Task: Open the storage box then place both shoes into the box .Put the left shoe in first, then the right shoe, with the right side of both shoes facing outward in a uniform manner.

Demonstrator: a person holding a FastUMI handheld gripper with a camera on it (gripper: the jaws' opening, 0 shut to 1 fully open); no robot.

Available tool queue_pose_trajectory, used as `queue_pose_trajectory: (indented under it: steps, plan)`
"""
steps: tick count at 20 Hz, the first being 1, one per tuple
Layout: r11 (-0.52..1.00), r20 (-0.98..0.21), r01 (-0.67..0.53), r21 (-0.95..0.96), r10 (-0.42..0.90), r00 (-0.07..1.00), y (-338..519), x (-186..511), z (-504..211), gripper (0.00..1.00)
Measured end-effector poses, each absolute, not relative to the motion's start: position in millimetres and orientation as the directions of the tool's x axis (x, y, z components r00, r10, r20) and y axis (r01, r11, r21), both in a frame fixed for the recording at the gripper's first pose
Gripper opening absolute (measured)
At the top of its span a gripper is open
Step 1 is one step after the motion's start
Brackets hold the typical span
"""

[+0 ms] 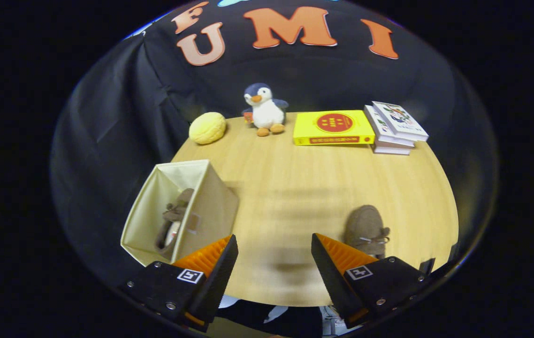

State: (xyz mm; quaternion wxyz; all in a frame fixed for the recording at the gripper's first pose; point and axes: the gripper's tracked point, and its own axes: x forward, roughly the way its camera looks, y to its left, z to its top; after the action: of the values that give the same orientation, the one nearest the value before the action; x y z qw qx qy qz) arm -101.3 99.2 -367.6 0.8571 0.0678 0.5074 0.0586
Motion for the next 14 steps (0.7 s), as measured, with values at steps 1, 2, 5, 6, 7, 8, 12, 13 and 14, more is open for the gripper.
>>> queue_pose_trajectory:
  steps: [1, 2, 5, 6, 7, 8, 12, 13, 14]
  plan:
    - [0.986, -0.868, -0.017, 0.167, 0.156, 0.471, 80.1, -108.2, -374.3, 0.94]
    - [0.987, -0.873, -0.001, 0.162, 0.144, 0.467, 63.0, -113.8, -379.9, 0.95]
    - [0.990, -0.890, 0.032, 0.136, 0.108, 0.443, 17.3, -129.1, -402.8, 0.93]
    - [0.991, -0.897, 0.038, 0.132, 0.103, 0.431, 4.4, -133.8, -411.9, 0.93]
    - [0.991, -0.901, 0.039, 0.127, 0.098, 0.423, -5.0, -135.5, -421.5, 0.92]
    - [0.993, -0.905, 0.036, 0.112, 0.087, 0.416, -16.2, -136.4, -431.3, 0.91]
    - [0.995, -0.923, 0.019, 0.095, 0.081, 0.375, -42.5, -145.0, -471.9, 0.79]
    - [0.995, -0.921, 0.016, 0.102, 0.088, 0.380, -43.9, -140.9, -480.2, 0.74]
    - [0.995, -0.919, 0.014, 0.103, 0.090, 0.384, -46.1, -137.0, -487.8, 0.70]
